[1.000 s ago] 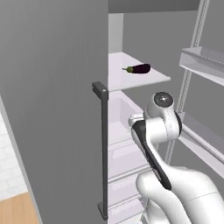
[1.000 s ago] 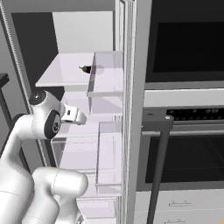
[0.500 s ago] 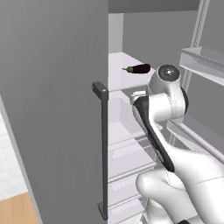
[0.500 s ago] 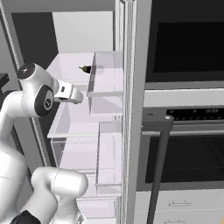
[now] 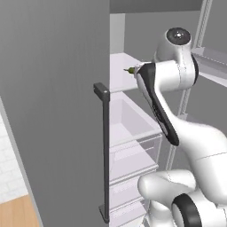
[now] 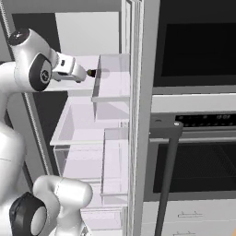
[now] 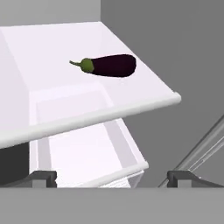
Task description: Place one eggplant and one chicken drumstick in each tupperware on the nearby counter, to pack two identical lunches.
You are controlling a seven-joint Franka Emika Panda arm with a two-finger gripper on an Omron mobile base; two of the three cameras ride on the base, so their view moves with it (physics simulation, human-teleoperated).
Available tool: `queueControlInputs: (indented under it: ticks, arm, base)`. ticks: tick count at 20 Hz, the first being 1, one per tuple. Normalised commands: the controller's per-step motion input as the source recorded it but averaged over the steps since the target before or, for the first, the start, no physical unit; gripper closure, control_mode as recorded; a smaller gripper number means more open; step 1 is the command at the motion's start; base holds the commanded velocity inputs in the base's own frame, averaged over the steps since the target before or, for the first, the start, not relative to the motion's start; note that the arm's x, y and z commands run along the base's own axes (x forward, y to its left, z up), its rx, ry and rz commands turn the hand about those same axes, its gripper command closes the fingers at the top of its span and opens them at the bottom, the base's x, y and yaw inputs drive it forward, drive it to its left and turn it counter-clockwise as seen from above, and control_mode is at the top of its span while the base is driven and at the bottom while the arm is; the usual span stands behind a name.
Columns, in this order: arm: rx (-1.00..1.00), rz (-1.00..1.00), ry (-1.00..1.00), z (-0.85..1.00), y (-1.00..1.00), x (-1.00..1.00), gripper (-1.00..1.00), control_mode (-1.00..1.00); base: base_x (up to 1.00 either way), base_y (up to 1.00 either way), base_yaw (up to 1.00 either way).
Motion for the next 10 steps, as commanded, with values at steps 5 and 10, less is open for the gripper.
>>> queueControlInputs:
  ticks: [5, 10]
  arm:
    - [0.20, -0.25, 0.00, 0.08, -0.09, 0.68, -1.00, -1.00]
    - [0.15, -0.14, 0.08, -0.09, -0.05, 1.00, -1.00, -1.00]
  base:
    - [0.00, 0.00, 0.00]
    - [0.00, 0.00, 0.00]
